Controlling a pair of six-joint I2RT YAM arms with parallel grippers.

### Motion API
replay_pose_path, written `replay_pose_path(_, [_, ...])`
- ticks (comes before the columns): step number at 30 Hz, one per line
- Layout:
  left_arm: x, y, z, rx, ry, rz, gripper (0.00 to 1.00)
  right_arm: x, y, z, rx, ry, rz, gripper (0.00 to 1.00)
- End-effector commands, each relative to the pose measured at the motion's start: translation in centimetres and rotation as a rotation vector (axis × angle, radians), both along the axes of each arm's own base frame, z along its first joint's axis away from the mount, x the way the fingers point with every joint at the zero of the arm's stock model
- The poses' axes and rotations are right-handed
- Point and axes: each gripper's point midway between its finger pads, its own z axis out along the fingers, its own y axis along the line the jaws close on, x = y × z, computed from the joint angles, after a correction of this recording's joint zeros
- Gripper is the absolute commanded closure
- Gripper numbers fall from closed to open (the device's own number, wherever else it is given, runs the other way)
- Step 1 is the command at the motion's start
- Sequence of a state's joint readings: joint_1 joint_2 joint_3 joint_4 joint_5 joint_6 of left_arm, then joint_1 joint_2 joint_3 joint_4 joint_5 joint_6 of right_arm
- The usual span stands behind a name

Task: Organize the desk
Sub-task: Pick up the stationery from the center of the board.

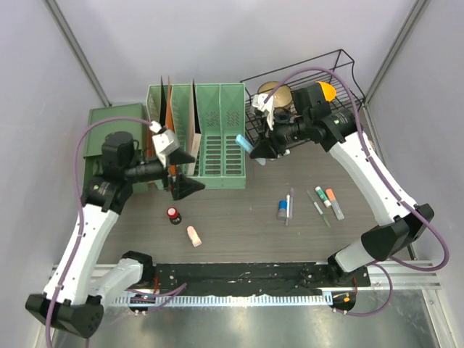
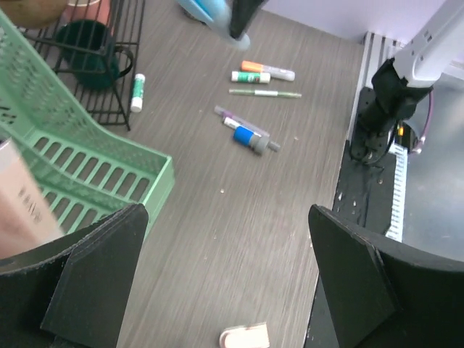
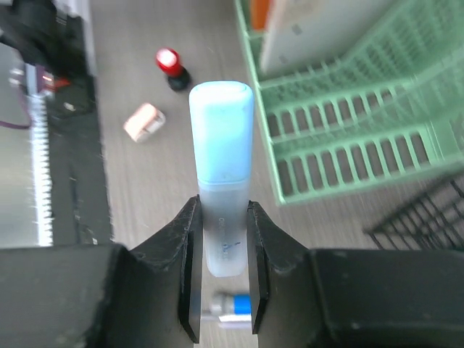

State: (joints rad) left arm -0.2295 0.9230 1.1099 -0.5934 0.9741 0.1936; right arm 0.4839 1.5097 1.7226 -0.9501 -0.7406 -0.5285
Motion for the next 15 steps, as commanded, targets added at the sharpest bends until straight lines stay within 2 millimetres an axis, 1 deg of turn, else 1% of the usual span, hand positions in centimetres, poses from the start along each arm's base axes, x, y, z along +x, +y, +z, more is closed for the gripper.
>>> replay_pose_path(1, [3.0,-3.5,4.1,-0.123,-0.018,0.060,0.00,-3.4,2.4,4.1,0.138,0.050,0.115,0.96])
replay_pose_path(2, [3.6,-3.8,4.9,-0.146,-0.035,0.069,0.00,-4.0,3.0,4.2,0.145,0.052,0.130,0.96])
replay_pose_path(4, [4.0,-4.4,5.5,-0.187,0.000,0.063,0.00,-4.5,3.6,5.1,0.173,0.041,0.140,0.96])
replay_pose_path(5, [4.2,-4.7,6.9,-0.223,-0.053,0.047,0.00,-4.7,3.8,5.1,0.181,0.046,0.149,0.96])
replay_pose_path(6, [4.1,-4.9,7.2,-0.235,-0.057,0.033,0.00,-5.2,4.4,5.5,0.195,0.041,0.170,0.96])
replay_pose_path(7, [4.3,-5.0,8.3,-0.253,-0.064,0.034,0.01,-5.4,4.6,5.6,0.200,0.047,0.175,0.96])
replay_pose_path(8, [4.9,-5.2,8.5,-0.256,-0.062,0.041,0.00,-5.6,4.8,5.6,0.203,0.050,0.184,0.96])
replay_pose_path(9, [5.3,-5.2,9.4,-0.264,-0.078,0.061,0.00,-6.0,5.2,5.8,0.207,0.045,0.198,0.96])
replay_pose_path(11, [5.6,-5.3,9.7,-0.269,-0.086,0.057,0.00,-6.2,5.4,6.0,0.208,0.038,0.204,0.96])
replay_pose_path(14, [5.0,-5.6,10.5,-0.296,-0.095,0.035,0.00,-6.3,5.6,6.1,0.212,0.036,0.213,0.96])
replay_pose_path(15, [4.8,-5.7,10.5,-0.301,-0.082,0.029,0.00,-6.4,5.7,6.1,0.211,0.037,0.218,0.96])
